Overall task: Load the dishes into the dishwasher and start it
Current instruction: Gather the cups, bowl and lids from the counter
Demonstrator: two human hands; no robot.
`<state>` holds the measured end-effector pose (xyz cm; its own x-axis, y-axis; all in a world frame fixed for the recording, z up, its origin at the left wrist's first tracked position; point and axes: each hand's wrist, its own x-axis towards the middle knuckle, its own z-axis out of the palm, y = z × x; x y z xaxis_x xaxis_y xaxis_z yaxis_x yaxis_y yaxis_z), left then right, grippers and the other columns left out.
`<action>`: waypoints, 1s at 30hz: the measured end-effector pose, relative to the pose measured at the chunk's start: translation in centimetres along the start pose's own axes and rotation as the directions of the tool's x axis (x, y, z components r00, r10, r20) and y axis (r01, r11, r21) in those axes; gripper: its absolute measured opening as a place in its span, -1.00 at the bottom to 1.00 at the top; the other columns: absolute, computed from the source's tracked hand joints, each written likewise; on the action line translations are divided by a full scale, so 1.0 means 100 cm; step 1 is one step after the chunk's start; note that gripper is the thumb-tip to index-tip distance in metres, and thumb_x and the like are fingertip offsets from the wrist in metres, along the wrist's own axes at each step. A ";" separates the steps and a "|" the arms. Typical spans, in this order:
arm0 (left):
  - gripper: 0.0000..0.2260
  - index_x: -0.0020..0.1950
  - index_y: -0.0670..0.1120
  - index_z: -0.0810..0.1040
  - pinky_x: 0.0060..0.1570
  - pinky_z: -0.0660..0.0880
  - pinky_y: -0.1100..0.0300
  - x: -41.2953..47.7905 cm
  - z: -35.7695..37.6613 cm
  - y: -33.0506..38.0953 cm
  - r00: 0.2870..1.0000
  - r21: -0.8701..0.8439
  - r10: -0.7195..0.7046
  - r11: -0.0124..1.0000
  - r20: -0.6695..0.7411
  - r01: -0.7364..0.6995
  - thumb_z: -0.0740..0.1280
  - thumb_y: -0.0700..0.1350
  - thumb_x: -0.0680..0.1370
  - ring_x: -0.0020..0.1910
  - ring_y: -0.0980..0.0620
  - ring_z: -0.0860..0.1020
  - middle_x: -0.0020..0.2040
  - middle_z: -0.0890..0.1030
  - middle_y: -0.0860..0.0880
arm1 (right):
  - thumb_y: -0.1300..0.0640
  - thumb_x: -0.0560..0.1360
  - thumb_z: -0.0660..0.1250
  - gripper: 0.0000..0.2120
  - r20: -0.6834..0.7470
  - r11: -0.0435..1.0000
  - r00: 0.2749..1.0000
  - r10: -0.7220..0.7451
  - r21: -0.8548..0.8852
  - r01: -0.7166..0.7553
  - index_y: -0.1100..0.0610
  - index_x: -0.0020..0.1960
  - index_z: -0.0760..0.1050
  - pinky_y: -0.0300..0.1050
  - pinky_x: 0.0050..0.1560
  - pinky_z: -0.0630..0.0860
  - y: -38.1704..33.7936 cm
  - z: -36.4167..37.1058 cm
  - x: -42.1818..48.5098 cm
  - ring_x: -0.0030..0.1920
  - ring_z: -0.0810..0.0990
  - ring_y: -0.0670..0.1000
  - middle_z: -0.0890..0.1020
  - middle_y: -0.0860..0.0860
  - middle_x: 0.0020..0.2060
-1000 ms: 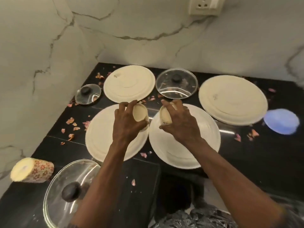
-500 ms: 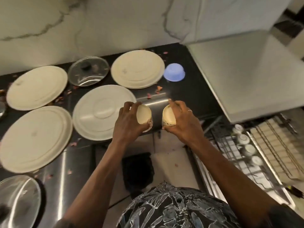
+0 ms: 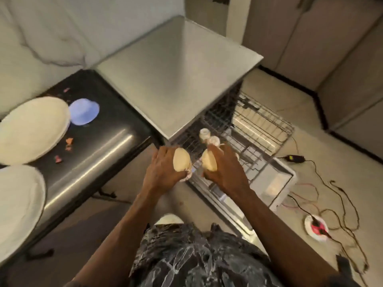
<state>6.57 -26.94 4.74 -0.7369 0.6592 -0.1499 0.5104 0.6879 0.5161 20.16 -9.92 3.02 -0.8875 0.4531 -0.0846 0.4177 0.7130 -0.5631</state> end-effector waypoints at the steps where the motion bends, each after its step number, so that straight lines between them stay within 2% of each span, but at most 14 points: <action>1: -0.27 0.44 0.01 0.39 0.23 0.42 -0.04 0.011 0.009 0.011 0.998 0.016 0.038 0.999 0.055 -0.039 0.50 0.12 0.30 0.30 -0.13 0.39 0.30 0.43 -0.06 | -0.10 0.38 0.52 -0.18 -0.017 0.999 0.999 0.042 0.013 -0.042 -0.02 0.54 0.26 0.14 0.08 0.55 0.016 -0.001 -0.005 0.28 0.44 0.26 0.34 0.12 0.39; 5: -0.25 0.44 -0.02 0.38 0.22 0.40 -0.03 0.057 0.045 0.040 0.962 0.101 0.151 0.979 0.227 -0.178 0.44 0.12 0.27 0.32 -0.16 0.38 0.32 0.43 -0.08 | 0.02 0.32 0.58 -0.16 -0.072 0.974 0.972 0.225 0.041 -0.222 -0.05 0.52 0.28 0.15 0.11 0.56 0.065 0.000 -0.020 0.29 0.45 0.27 0.36 0.08 0.45; 7: -0.24 0.44 -0.02 0.35 0.25 0.40 -0.08 0.078 0.065 0.050 0.930 0.126 0.191 0.962 0.315 -0.240 0.42 0.13 0.27 0.33 -0.19 0.38 0.34 0.41 -0.08 | 0.03 0.30 0.59 -0.13 -0.099 0.948 0.943 0.317 0.066 -0.312 -0.05 0.52 0.27 0.12 0.08 0.56 0.086 0.002 -0.022 0.27 0.46 0.26 0.35 0.06 0.45; 11: -0.24 0.48 -0.06 0.30 0.21 0.43 -0.15 0.128 0.102 0.065 0.872 0.161 0.286 0.914 0.397 -0.373 0.53 0.04 0.35 0.31 -0.23 0.38 0.38 0.37 -0.12 | 0.04 0.32 0.58 -0.10 -0.140 0.880 0.873 0.468 0.161 -0.446 0.04 0.54 0.20 0.04 -0.01 0.49 0.126 0.004 -0.003 0.26 0.44 0.25 0.33 0.08 0.42; 13: -0.24 0.46 -0.07 0.31 0.17 0.47 -0.18 0.157 0.116 0.070 0.852 0.147 0.334 0.895 0.404 -0.421 0.54 0.02 0.34 0.30 -0.21 0.40 0.36 0.38 -0.12 | 0.04 0.34 0.59 -0.10 -0.176 0.852 0.837 0.518 0.197 -0.486 0.09 0.55 0.20 0.07 0.01 0.50 0.143 0.005 0.016 0.27 0.43 0.26 0.32 0.11 0.42; 16: -0.26 0.43 -0.04 0.34 0.14 0.48 -0.14 0.208 0.141 0.075 0.832 0.093 0.352 0.899 0.429 -0.428 0.56 -0.01 0.32 0.27 -0.16 0.41 0.33 0.41 -0.10 | 0.03 0.32 0.62 -0.14 -0.224 0.758 0.728 0.648 0.279 -0.589 0.07 0.50 0.28 0.15 0.05 0.57 0.167 0.009 0.049 0.28 0.46 0.27 0.29 0.12 0.42; 20: -0.26 0.42 -0.03 0.34 0.18 0.49 -0.15 0.270 0.178 0.081 0.844 0.073 0.341 0.912 0.414 -0.404 0.58 -0.08 0.30 0.28 -0.15 0.42 0.33 0.40 -0.09 | 0.04 0.32 0.62 -0.16 -0.222 0.677 0.640 0.735 0.273 -0.683 -0.02 0.50 0.28 0.13 0.00 0.59 0.195 0.021 0.098 0.23 0.52 0.26 0.33 0.12 0.41; 24: -0.25 0.47 -0.04 0.31 0.28 0.42 -0.10 0.308 0.219 0.088 0.847 0.078 0.322 0.918 0.423 -0.388 0.58 -0.12 0.36 0.37 -0.16 0.35 0.40 0.36 -0.11 | 0.16 0.33 0.59 -0.17 -0.174 0.622 0.598 0.782 0.280 -0.731 -0.03 0.49 0.26 0.12 0.01 0.60 0.221 0.042 0.133 0.18 0.55 0.30 0.33 0.12 0.41; 30: -0.27 0.48 0.00 0.29 0.19 0.48 -0.10 0.330 0.273 0.093 0.779 0.176 0.345 0.851 0.524 -0.495 0.57 -0.08 0.40 0.37 -0.14 0.33 0.41 0.33 -0.07 | 0.16 0.36 0.58 -0.24 -0.117 0.577 0.567 0.815 0.244 -0.779 0.02 0.46 0.29 0.12 -0.01 0.58 0.247 0.076 0.155 0.22 0.50 0.33 0.32 0.17 0.40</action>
<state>-0.92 9.46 -18.41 -0.1651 0.9099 -0.3805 0.8771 0.3119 0.3653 15.27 10.69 -18.45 -0.1402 0.9009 -0.4108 0.8850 -0.0720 -0.4599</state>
